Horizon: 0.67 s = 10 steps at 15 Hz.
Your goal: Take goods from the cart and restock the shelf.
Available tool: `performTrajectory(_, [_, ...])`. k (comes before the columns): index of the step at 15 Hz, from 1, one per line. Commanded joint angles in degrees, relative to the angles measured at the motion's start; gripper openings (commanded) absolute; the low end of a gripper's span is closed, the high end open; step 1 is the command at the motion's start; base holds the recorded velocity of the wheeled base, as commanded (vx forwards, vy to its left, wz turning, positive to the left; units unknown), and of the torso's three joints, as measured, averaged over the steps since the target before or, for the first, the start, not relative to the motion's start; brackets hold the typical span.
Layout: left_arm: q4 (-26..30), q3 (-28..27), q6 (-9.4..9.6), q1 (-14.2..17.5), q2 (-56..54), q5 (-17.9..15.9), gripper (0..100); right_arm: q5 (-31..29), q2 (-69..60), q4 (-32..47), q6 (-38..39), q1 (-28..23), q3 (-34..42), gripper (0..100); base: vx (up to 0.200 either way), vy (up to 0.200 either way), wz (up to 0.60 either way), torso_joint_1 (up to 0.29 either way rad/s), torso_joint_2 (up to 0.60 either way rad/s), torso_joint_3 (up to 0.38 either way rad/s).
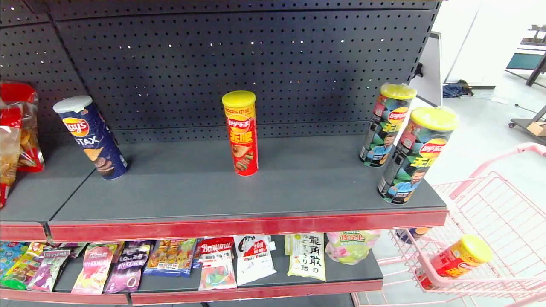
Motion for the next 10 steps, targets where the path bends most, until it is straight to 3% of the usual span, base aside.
performTrajectory(1, [-0.02,0.0,0.04,-0.04,0.02,-0.02,100,0.02,-0.02,0.0,0.13,0.02,0.0,100,0.0,-0.2,0.0,0.007,0.0,0.002])
performTrajectory(3, [-0.11,0.0,-0.05,0.04,0.02,0.07,100,0.02,-0.02,0.0,0.04,0.02,0.0,100,0.0,-0.2,0.0,0.005,0.0,0.0])
performTrajectory(8, [-0.02,0.0,-0.05,0.04,0.02,0.07,100,0.02,-0.02,0.0,-0.05,0.02,0.0,100,0.0,0.0,0.0,0.0,0.0,0.0])
performTrajectory(10, [-0.02,0.0,-0.05,0.04,0.02,0.07,100,0.02,-0.02,0.0,0.04,0.02,0.0,100,0.0,0.0,-0.6,0.005,0.0,-0.002])
